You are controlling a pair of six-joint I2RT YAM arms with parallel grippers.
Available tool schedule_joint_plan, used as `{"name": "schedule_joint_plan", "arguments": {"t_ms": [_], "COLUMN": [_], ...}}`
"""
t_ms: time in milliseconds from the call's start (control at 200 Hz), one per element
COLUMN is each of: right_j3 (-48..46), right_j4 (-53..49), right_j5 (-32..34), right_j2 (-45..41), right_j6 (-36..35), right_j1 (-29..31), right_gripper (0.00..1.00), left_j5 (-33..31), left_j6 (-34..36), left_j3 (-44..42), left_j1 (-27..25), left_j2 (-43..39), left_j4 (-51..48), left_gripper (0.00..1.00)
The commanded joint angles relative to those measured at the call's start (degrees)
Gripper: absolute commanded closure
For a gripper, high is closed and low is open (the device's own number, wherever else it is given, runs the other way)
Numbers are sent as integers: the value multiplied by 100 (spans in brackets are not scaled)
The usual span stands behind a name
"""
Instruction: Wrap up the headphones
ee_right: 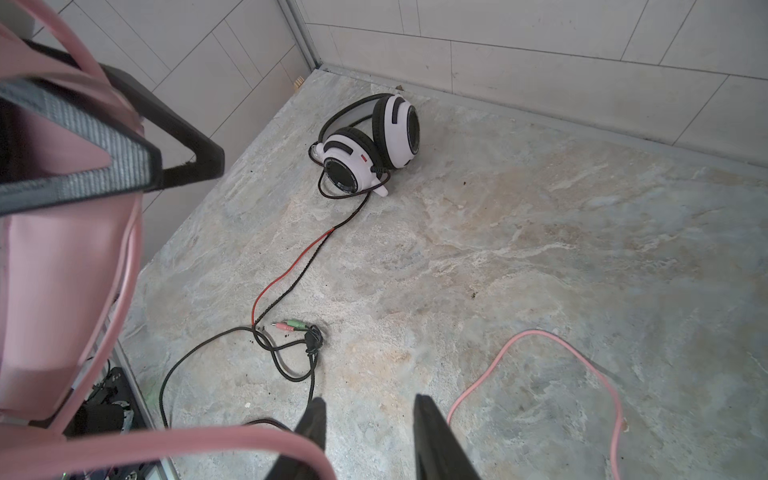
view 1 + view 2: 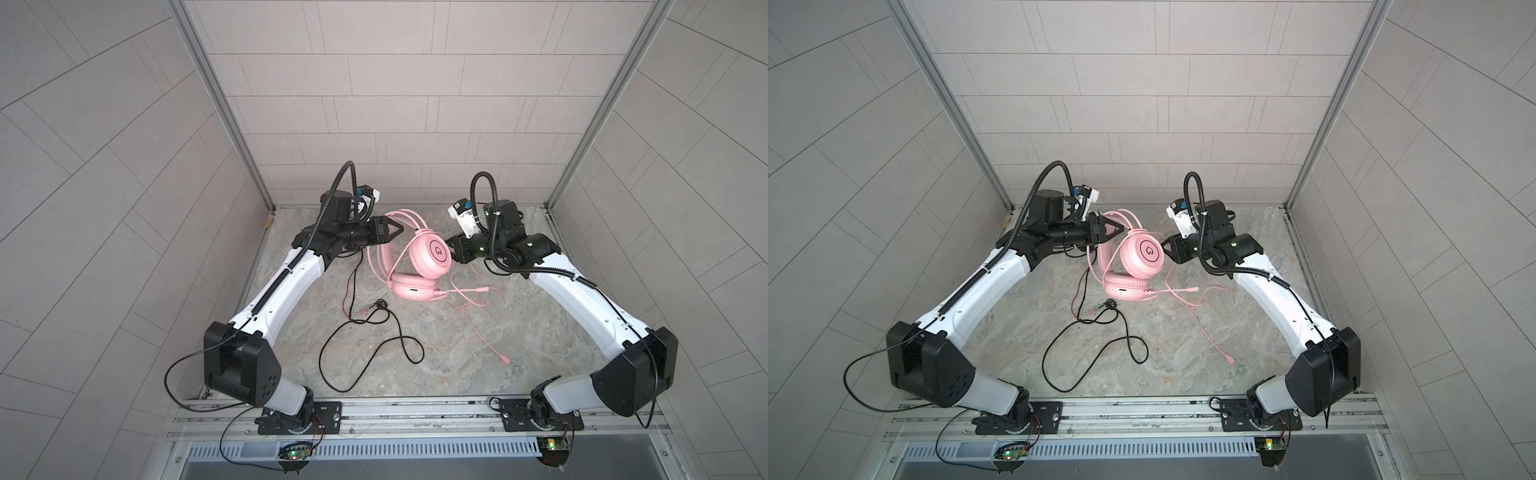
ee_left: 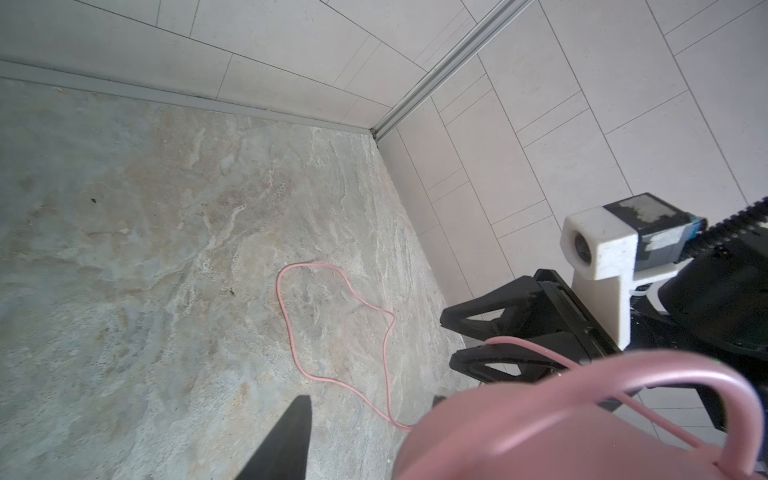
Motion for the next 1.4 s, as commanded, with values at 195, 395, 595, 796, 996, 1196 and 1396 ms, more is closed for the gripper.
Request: {"name": "schedule_joint_plan", "arguments": {"t_ms": [195,395,595,796,996,1196,1396], "right_j3": [-511,-937,-1182,-1144,-1210,-1291,-1437], "right_j4": [210,309,601,744,703,637,586], "right_j5": [123,60,2,-196,-285,-387,-442], "right_j2": [-731,-870,-744,-478,-679,-717,-734], "right_j6": [148,220,415,524,569,626,589], "right_j1": [-269,-333,-365,-383,-518,-594,-593], "right_gripper": [45,41,40,38,29,28,28], "left_j5": [-203,-168,147,192,32,-148,-196], "left_j6": [431,632,656,895,1129,1581,1882], "left_j3": [415,495,293,324,534,1092,1286], "left_j1": [252,387,422,431,446,448,469], "left_j2": [118,289,343,498,808,1340,1565], "left_j4": [-1318,-1722,-1746,-2193,-2854,-3983,-4421], "left_gripper": [100,100,100,100,100,100,100]}}
